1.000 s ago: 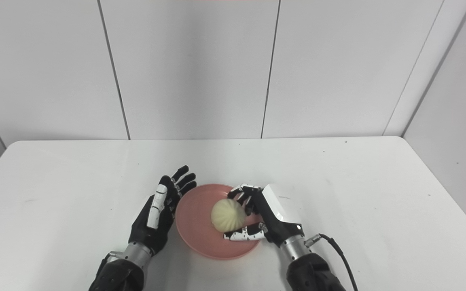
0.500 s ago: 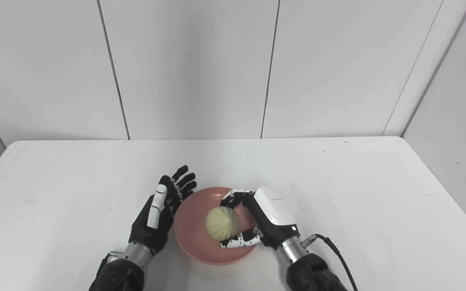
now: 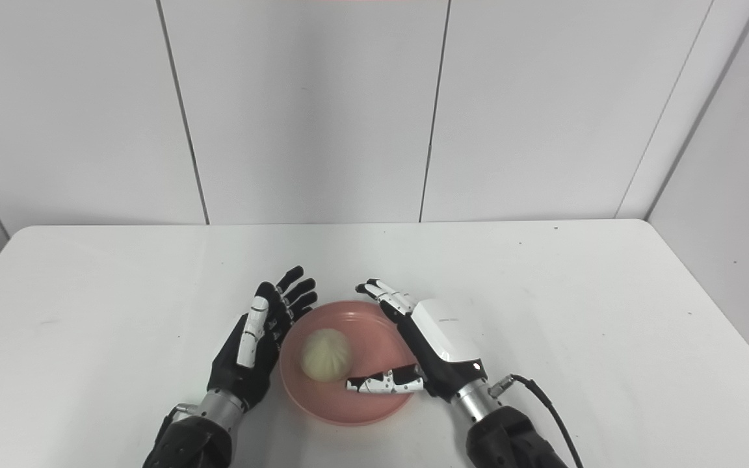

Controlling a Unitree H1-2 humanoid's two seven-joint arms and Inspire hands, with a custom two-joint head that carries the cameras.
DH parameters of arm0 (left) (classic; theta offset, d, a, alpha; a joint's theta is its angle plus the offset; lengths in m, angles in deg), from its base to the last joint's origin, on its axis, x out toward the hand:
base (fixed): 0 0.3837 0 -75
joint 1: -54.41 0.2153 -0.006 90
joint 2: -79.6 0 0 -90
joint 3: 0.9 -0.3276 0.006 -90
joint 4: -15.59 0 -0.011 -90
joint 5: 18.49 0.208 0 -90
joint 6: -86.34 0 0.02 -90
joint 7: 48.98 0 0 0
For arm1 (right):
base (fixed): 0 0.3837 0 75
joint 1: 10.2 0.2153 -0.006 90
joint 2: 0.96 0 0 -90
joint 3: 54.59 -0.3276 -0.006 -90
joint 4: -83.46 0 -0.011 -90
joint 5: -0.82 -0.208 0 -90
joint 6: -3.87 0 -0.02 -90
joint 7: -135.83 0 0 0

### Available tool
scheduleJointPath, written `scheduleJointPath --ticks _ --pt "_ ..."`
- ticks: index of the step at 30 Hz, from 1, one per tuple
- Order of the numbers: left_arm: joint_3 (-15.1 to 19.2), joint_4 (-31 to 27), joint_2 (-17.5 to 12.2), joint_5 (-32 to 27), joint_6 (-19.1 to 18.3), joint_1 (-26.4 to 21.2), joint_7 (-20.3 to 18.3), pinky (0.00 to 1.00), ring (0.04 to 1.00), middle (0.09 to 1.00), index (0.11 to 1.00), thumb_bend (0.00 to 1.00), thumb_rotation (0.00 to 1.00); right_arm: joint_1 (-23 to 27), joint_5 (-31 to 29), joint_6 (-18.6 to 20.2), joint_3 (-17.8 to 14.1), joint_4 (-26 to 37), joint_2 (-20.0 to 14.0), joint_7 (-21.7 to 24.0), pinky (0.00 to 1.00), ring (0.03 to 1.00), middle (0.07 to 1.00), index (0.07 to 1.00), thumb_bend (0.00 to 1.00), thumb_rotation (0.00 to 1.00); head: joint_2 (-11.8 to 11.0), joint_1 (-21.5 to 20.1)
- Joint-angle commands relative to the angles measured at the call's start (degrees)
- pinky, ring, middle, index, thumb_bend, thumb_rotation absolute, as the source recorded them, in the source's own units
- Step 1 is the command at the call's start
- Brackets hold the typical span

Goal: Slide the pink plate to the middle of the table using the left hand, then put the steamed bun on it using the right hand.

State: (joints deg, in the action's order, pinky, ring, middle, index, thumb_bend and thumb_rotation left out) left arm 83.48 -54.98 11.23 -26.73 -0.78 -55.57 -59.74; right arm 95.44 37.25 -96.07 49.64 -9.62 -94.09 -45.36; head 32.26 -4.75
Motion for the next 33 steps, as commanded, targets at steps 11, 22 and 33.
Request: scheduleJointPath --ticks 11,22,33 --pt "0.3 1.7 -0.7 -0.1 0.0 0.6 -0.8 0.95 0.921 0.913 0.906 0.65 0.99 1.1 -4.5 -5.1 -4.7 -0.6 3.0 -6.8 0.84 0.931 0.951 0.925 0.63 0.42 0.0 0.0" --pt "0.4 1.4 -1.3 2.5 3.4 0.4 0.7 0.98 0.949 0.946 0.935 0.62 1.00 0.5 -15.2 -3.0 -11.1 -1.9 8.5 -6.2 0.91 0.957 0.998 0.997 0.57 0.78 -0.1 -0.1" --pt "1.6 2.7 -0.5 3.6 8.4 0.2 2.9 1.00 1.000 1.000 1.000 0.54 1.00 0.4 -31.5 7.0 -15.2 -0.6 11.2 0.9 0.98 0.988 0.984 0.998 0.57 0.87 0.1 0.0"
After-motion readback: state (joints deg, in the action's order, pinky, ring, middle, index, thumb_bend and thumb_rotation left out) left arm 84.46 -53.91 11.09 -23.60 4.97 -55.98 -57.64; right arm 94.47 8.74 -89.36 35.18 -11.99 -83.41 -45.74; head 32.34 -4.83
